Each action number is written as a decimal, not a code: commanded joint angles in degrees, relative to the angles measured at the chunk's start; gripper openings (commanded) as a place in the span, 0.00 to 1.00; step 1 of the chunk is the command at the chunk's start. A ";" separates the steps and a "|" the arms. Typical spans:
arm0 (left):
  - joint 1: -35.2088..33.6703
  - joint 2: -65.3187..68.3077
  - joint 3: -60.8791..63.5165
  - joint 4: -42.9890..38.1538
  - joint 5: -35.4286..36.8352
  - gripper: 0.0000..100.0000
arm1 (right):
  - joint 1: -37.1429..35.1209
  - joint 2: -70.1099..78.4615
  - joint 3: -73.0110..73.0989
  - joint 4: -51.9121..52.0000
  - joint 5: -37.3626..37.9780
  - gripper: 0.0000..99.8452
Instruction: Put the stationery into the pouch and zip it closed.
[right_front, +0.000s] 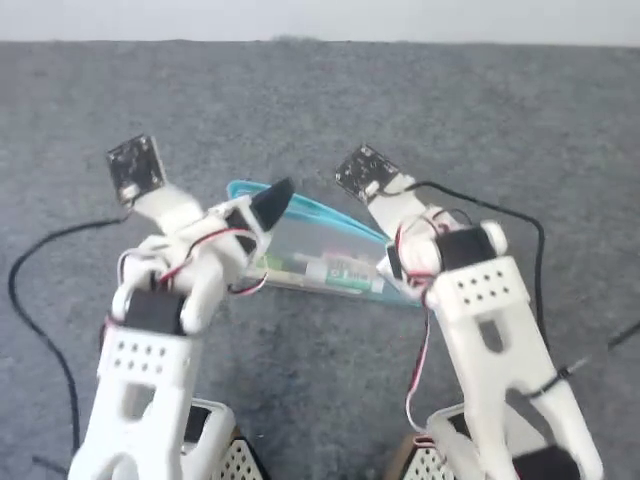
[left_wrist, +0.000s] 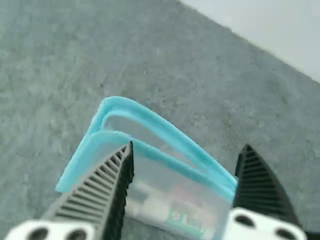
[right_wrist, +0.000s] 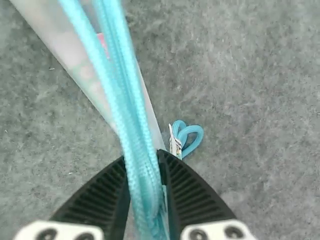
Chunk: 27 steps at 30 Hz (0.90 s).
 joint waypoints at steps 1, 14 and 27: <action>0.70 7.12 -7.87 2.20 1.58 0.32 | -1.45 -4.62 3.08 -3.21 1.49 0.01; 1.32 9.49 -11.12 10.99 1.32 0.30 | -3.30 -9.19 6.42 -3.91 1.76 0.01; 1.32 9.41 1.71 -2.90 1.32 0.15 | -3.30 -20.09 13.71 -5.67 2.02 0.01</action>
